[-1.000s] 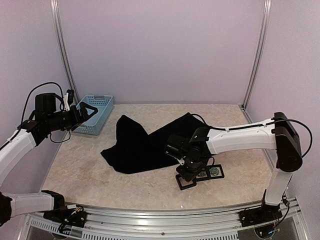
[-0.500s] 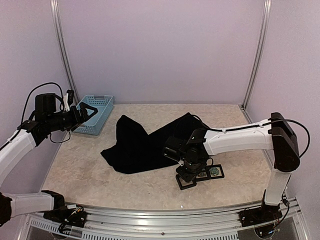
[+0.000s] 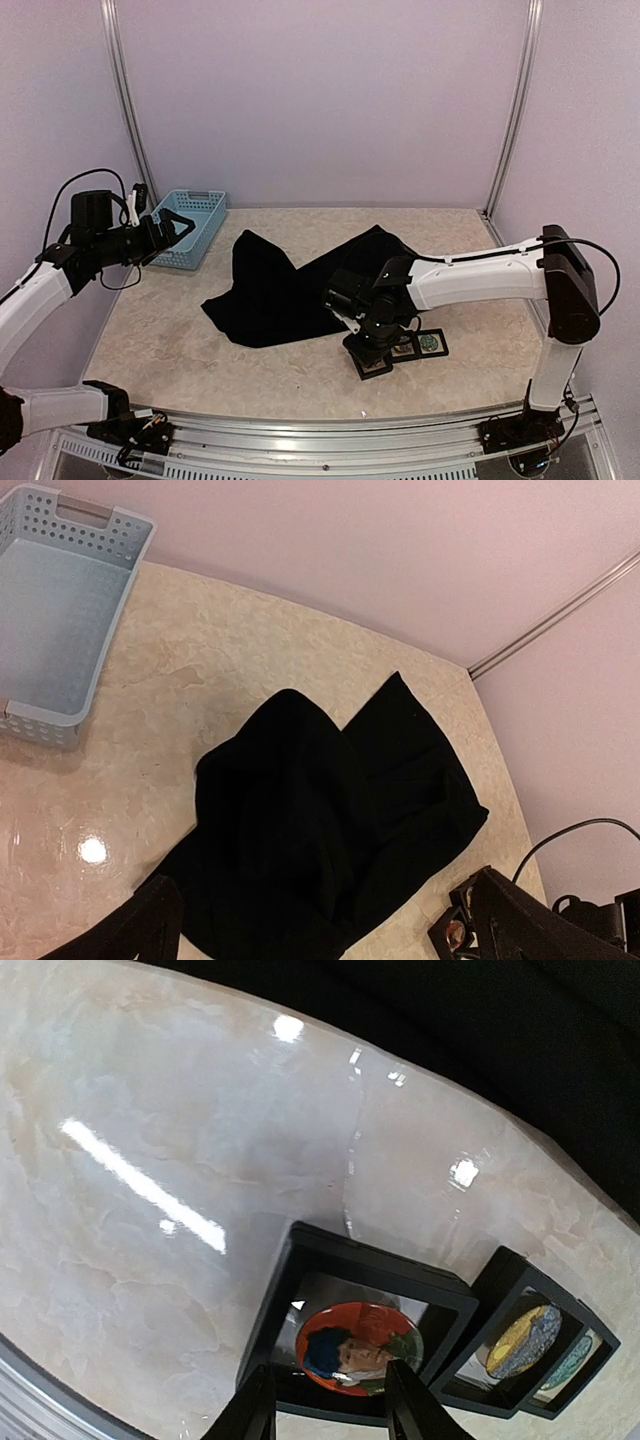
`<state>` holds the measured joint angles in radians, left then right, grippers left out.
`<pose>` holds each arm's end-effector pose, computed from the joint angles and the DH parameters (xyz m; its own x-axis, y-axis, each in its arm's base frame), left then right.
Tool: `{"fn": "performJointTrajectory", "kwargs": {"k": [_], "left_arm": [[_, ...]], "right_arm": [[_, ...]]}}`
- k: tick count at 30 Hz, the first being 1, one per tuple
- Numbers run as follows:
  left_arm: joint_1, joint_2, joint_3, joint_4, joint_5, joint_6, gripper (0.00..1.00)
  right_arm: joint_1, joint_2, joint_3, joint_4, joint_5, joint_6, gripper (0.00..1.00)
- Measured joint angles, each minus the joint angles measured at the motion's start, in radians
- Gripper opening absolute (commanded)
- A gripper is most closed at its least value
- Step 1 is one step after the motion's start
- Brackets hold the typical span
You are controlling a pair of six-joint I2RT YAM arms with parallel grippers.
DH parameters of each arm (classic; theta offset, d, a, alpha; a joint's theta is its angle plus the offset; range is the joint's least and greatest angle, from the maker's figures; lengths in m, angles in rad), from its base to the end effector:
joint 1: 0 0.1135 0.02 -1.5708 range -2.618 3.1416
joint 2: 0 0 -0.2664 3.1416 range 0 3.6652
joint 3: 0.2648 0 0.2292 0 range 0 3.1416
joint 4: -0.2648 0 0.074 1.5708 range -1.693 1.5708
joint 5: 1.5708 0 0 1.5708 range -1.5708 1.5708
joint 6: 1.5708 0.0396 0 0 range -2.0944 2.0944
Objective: Remove the brooch from the garment
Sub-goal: Place the brooch in the brooch box, then reset both arms
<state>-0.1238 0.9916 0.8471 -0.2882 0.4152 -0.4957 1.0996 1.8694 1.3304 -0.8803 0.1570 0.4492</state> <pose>0.1983 -0.0408 0.3177 -0.5926 -0.3648 -0.7181 0.2211 0.7836 -0.5806 0.1581 0.2966 0.1942 -0.7818 -0.5896 -0.2031 -0.5882 0.8053 -0.0737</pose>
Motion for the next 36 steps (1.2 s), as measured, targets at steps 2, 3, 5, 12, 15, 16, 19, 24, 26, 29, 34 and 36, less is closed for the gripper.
{"fn": "performJointTrajectory", "kwargs": {"k": [2,3,5,12,15,16,19,24,26,29,34,36], "left_arm": [[0.000,0.000,-0.005,0.000,-0.005,0.000,0.99],[0.000,-0.001,-0.008,0.000,-0.006,0.000,0.99],[0.000,-0.003,-0.011,0.000,-0.011,0.002,0.99],[0.016,-0.038,-0.064,0.011,-0.080,0.007,0.99],[0.050,-0.045,-0.115,0.029,-0.105,0.016,0.99],[0.064,-0.047,-0.136,0.042,-0.112,0.024,0.99],[0.110,-0.063,-0.218,0.103,-0.140,0.048,0.99],[0.230,-0.088,-0.336,0.223,-0.198,0.088,0.99],[0.285,-0.082,-0.377,0.284,-0.215,0.101,0.99],[0.377,-0.054,-0.420,0.364,-0.222,0.104,0.99],[0.439,-0.014,-0.444,0.464,-0.287,0.129,0.99],[0.439,-0.006,-0.444,0.502,-0.323,0.150,0.99]], "right_arm": [[0.000,-0.013,0.000,0.020,-0.028,-0.013,0.52],[0.000,-0.022,0.000,0.029,-0.039,-0.015,0.55],[0.000,-0.040,0.000,0.045,-0.052,-0.017,0.67],[-0.028,-0.093,0.003,0.134,-0.072,-0.018,0.86],[-0.094,-0.109,0.002,0.200,-0.090,-0.021,0.87],[-0.126,-0.114,-0.001,0.226,-0.093,-0.022,0.87],[-0.231,-0.143,-0.032,0.306,-0.100,-0.023,0.87],[-0.428,-0.214,-0.166,0.439,-0.109,-0.038,0.87],[-0.504,-0.236,-0.219,0.482,-0.112,-0.044,0.87],[-0.617,-0.267,-0.298,0.543,-0.112,-0.058,0.87],[-0.797,-0.344,-0.425,0.642,-0.076,-0.093,0.87],[-0.853,-0.394,-0.486,0.703,-0.048,-0.106,0.87]]}}
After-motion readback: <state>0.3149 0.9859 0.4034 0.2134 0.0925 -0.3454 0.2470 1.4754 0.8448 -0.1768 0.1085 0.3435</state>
